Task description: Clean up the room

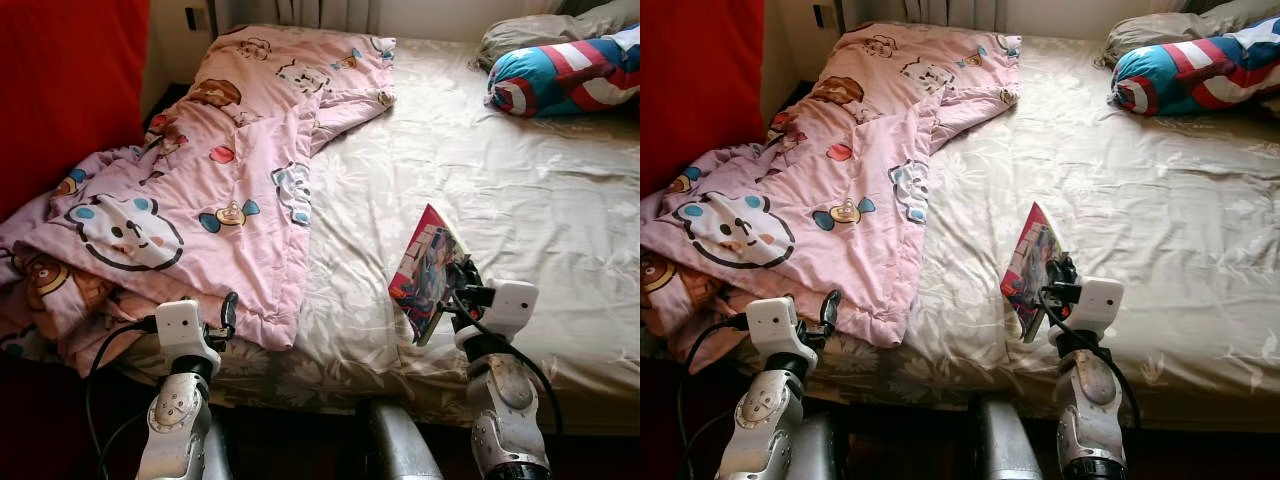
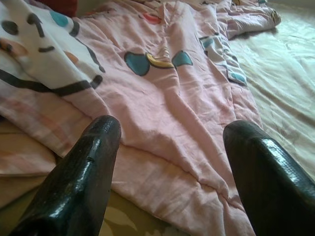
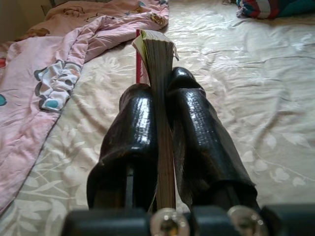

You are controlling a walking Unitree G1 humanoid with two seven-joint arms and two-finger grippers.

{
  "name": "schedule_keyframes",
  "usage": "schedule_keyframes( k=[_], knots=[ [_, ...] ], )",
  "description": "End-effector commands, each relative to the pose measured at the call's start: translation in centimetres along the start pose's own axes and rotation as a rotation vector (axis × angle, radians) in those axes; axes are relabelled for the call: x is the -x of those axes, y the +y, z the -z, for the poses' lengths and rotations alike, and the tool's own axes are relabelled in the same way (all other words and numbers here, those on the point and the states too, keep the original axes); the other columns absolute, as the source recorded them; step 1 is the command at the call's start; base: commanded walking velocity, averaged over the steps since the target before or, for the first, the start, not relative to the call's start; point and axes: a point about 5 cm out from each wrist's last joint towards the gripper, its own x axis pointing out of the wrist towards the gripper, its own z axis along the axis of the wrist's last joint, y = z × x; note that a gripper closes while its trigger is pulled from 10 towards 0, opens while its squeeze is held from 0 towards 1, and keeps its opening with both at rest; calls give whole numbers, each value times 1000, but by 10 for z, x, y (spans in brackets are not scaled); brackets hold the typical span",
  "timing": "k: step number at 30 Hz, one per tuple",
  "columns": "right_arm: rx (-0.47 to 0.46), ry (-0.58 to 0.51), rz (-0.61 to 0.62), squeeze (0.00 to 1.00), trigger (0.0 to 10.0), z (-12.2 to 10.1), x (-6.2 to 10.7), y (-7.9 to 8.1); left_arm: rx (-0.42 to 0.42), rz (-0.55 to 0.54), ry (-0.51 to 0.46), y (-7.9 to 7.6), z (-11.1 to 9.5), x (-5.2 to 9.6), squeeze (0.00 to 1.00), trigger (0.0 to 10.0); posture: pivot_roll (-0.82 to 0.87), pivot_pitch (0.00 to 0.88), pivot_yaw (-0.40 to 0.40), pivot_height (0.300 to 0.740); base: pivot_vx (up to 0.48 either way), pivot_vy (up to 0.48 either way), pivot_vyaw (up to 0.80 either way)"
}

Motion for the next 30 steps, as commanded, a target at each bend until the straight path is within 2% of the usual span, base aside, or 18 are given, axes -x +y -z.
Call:
schedule_keyframes(
  k=[1, 9, 17, 23, 30],
  knots=[
    [24, -48, 5, 0, 10000, -13, -3, -3, 3, 5, -11, -1, -2, 2, 0, 10000, -66, 61, -74, 614, 0, 0, 0],
    [34, -43, 41, 0, 10000, -13, -1, -11, 4, 27, -25, -4, -7, -4, 0, 10000, -69, 44, -61, 664, 0, 0, 0],
    [24, -43, 42, 0, 10000, -12, -1, -8, 7, 40, -24, -6, -8, -4, 0, 10000, -69, 33, -54, 704, 0, 0, 0],
    [14, -43, 34, 0, 10000, -10, 0, -7, 6, 30, -23, -1, -7, -4, 0, 10000, -73, 16, -54, 739, 0, 0, 0],
    [1, -52, 31, 0, 10000, -11, 0, -7, 10, 36, -26, -4, -7, -5, 0, 10000, -72, 0, -59, 740, 0, 0, 0]
  ],
)
